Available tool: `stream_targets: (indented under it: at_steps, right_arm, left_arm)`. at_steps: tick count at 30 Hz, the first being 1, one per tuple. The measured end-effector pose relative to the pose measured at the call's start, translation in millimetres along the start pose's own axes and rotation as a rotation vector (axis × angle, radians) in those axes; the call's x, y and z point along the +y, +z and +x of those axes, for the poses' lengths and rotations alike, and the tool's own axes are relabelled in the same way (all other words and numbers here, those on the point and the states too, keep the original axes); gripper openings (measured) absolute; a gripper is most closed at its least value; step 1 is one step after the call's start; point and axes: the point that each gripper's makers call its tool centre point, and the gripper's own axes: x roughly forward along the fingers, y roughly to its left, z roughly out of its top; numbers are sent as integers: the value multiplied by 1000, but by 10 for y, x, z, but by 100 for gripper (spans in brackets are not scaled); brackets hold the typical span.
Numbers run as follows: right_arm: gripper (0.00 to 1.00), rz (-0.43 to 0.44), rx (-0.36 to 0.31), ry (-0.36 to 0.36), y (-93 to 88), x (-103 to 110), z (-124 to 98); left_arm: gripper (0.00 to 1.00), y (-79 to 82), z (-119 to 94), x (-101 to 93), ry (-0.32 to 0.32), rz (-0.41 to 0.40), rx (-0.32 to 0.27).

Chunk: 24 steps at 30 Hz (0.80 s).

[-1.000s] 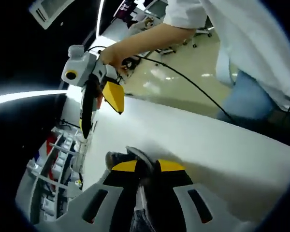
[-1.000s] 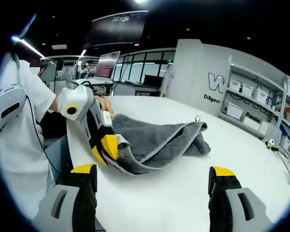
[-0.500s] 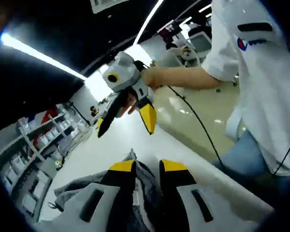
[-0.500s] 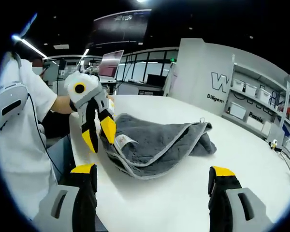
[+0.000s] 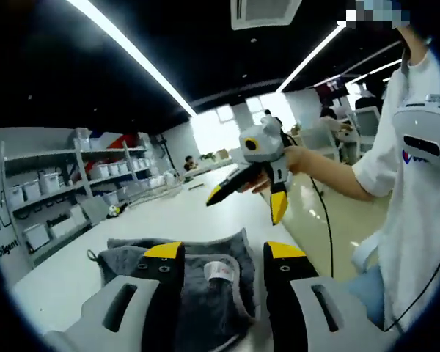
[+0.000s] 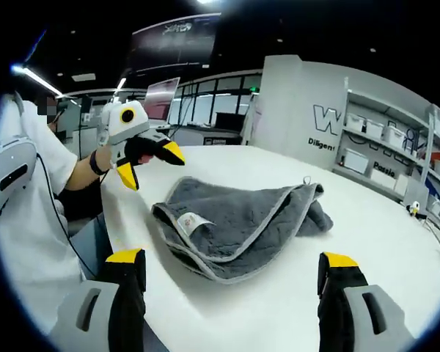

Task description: Open the folded towel by lifting each exposed corner and separating the folded layers until the towel lies flat within the target outline without major curled edges

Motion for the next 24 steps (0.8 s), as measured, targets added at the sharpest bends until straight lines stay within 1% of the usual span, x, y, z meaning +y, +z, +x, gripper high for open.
stream_targets:
  at_steps: [3,4,6,7,10,13,15,18,21,24]
  right_arm:
    - [99,13,7,-16,-8,48,20]
    - [99,15,11,-22,-9,62,24]
    - [99,12,12,-27,-2,113,29]
    - [99,12,9,-24,12,138,28]
    - [99,12,8,-20,27,196,22]
    - [99,9,12,-28,39,229,5]
    - [99,6,9,-33,52,253,-11]
    - [99,16,-1,-45,69,277,-29]
    - [100,18,-2,-52,62,332,-29]
    - [100,23,-4,-59,55,387,-36]
  left_arm:
    - [55,11,-135,95,68,-10,2]
    - [60,6,-179,104,82,-10,8]
    - [67,-4,-282,159,142,-35,10]
    - [70,-7,-324,164,159,-43,6]
    - [73,-52,-452,185,215,-72,15]
    - [77,-88,-527,200,240,-86,26]
    - [79,-122,-572,217,261,-121,37]
    - [87,-163,-612,240,288,-139,54]
    - [89,-198,-643,250,301,-146,62]
    - [96,-226,-672,264,322,-179,57]
